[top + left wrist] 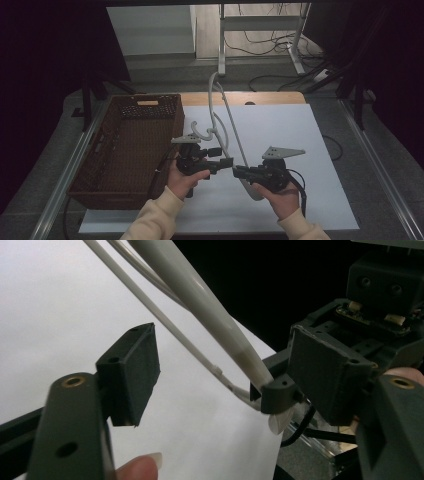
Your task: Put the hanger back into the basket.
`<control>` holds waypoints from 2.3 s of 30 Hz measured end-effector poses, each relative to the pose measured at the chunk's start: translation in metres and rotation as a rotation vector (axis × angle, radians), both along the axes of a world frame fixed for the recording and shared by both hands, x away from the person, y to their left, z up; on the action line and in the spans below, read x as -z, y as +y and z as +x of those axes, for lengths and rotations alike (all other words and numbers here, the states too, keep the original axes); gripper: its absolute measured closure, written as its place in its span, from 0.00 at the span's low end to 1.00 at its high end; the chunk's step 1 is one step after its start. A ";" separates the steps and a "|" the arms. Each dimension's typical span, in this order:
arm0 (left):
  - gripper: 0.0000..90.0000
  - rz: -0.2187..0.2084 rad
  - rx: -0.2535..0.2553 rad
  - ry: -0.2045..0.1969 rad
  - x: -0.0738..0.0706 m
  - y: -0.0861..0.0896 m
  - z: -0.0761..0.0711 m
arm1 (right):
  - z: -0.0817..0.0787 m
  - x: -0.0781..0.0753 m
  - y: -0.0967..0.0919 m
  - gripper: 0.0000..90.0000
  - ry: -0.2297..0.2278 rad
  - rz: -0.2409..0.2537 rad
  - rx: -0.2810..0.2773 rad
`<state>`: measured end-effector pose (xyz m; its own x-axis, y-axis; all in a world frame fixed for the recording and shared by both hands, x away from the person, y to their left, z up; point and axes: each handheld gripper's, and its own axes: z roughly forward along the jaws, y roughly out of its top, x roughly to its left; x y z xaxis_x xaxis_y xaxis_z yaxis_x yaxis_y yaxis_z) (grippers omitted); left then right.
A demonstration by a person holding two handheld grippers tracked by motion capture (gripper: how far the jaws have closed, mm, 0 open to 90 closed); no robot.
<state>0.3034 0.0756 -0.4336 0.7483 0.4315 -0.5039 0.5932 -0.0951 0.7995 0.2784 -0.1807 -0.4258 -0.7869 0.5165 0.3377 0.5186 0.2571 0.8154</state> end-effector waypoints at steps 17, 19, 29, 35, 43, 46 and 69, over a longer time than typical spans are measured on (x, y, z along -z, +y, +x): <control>0.79 -0.056 0.047 0.062 0.002 0.001 0.002 | -0.003 0.006 0.008 0.92 0.014 0.041 -0.019; 0.81 -0.065 0.057 0.079 0.002 0.001 0.002 | -0.003 0.007 0.010 0.91 0.009 0.038 -0.023; 0.90 -0.084 0.102 0.086 0.000 0.003 0.001 | -0.005 0.008 0.015 0.86 -0.007 0.035 -0.030; 0.90 -0.076 0.105 0.080 -0.002 0.006 0.001 | -0.003 0.001 0.004 0.63 -0.021 0.046 -0.050; 0.90 -0.080 0.119 0.073 -0.008 0.013 0.000 | -0.002 -0.002 -0.042 0.45 -0.026 0.041 0.025; 0.90 -0.080 0.124 0.070 -0.011 0.015 -0.001 | 0.000 0.000 -0.059 0.43 -0.009 0.036 0.052; 0.90 -0.059 0.229 0.070 -0.029 0.026 -0.004 | 0.015 0.014 -0.105 0.39 0.009 0.015 0.179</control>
<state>0.2994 0.1021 -0.4044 0.7855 0.2225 -0.5776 0.6158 -0.1878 0.7652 0.2935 -0.2860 -0.4394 -0.6795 0.6430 0.3534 0.5626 0.1475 0.8135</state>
